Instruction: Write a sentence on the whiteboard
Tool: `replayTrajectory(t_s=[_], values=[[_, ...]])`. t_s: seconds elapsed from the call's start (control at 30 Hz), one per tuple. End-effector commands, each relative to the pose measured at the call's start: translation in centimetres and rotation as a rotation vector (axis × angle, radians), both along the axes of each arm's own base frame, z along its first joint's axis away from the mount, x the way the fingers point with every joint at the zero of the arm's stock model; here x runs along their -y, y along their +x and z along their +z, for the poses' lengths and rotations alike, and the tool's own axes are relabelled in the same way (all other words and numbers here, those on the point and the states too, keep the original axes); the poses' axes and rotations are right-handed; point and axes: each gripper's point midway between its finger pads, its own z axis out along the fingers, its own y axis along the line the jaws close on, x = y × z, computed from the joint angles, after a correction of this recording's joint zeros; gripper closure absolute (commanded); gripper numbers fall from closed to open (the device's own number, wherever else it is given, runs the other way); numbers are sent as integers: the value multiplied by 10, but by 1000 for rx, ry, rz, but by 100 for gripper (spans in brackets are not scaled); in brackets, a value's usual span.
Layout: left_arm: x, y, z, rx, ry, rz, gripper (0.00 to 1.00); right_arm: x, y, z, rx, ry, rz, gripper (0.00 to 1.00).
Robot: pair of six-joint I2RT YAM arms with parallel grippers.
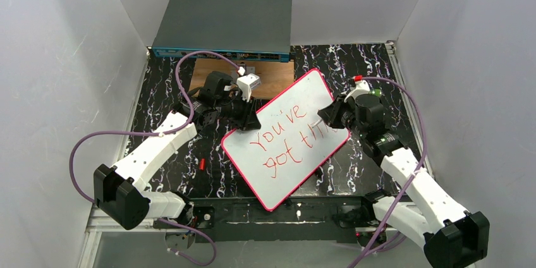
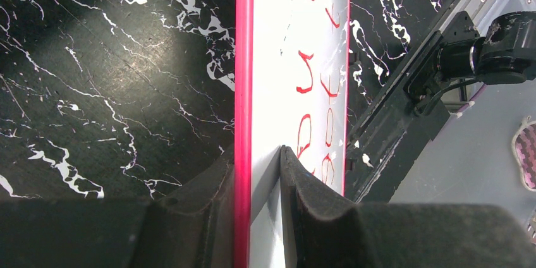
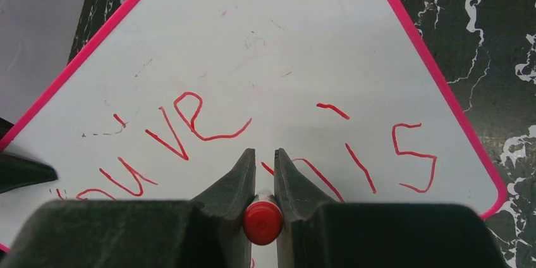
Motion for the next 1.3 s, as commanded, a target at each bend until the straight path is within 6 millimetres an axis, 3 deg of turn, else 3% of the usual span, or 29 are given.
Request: replayTrajectory(t_s=[0.0,0.4,0.7,0.9,1.27], values=[[-23,18,-5,119,122,39,100,-13,18,46,118,54,-4,99],[-23,17,-6,119,122,37,100,-33,36,62,141,53,35,99],[-24,17,-7,121,125,38,100,-36,38,53,127,35,35,99],[-25,17,-7,121,127,39,100,-32,31,44,114,31,34,99],[-25,16,-8,120,126,38,100,-22,37,32,104,-8,-22,99]])
